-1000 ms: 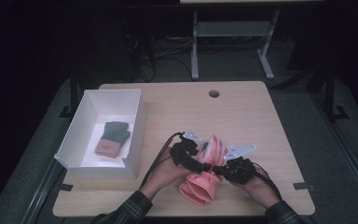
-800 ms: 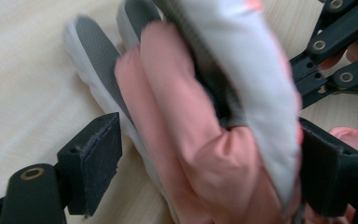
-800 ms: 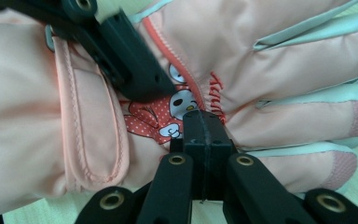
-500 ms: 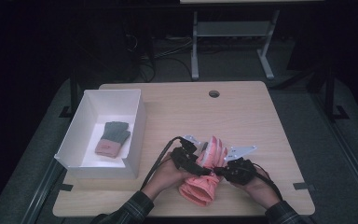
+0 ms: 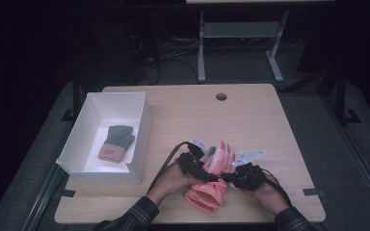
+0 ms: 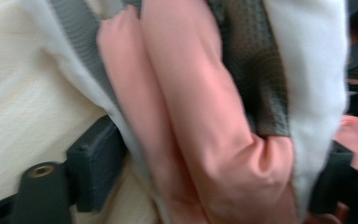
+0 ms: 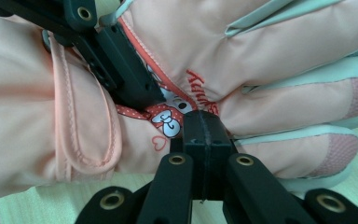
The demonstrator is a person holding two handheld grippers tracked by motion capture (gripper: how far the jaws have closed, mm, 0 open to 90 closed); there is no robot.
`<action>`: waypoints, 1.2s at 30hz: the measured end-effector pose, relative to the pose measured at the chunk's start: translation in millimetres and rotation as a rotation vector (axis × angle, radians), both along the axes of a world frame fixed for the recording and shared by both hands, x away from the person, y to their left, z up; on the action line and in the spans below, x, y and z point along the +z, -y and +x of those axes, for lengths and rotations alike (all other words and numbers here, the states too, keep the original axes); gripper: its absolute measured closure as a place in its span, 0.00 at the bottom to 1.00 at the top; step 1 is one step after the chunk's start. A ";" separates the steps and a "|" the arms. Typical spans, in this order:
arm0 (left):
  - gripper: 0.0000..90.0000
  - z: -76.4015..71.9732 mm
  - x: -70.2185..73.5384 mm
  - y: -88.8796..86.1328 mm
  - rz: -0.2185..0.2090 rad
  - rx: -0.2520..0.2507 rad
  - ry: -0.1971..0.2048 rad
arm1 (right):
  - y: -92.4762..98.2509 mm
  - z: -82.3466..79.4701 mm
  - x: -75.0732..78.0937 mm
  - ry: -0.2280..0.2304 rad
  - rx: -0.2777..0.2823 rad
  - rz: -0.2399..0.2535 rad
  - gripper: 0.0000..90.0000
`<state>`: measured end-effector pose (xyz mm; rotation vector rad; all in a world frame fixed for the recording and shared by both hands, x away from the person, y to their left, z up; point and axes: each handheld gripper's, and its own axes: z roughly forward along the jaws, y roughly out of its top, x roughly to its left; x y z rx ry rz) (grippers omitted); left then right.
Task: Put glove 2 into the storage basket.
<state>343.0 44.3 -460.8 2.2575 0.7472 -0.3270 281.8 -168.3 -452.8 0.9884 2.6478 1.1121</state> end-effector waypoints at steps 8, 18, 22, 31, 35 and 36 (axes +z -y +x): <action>0.41 3.3 -4.8 -4.8 -0.061 -0.013 -0.069 | -3.1 1.0 -1.7 0.007 0.004 -0.006 1.00; 0.64 8.5 -9.2 -15.0 -0.125 0.000 -0.107 | 8.0 0.8 5.3 0.014 0.035 0.049 0.90; 0.66 7.0 -5.5 -15.3 -0.135 0.010 -0.101 | 16.1 -3.0 12.7 0.028 0.037 0.079 0.76; 0.66 7.5 9.4 -21.3 -0.171 0.041 -0.091 | 37.1 -8.8 17.4 0.057 -0.024 0.105 0.41; 0.67 8.2 19.5 -27.7 -0.185 0.051 -0.071 | 45.1 -11.3 16.1 0.055 -0.055 0.112 0.26; 0.66 8.2 25.7 -31.0 -0.184 0.060 -0.061 | 46.6 -11.2 14.8 0.052 -0.058 0.108 0.22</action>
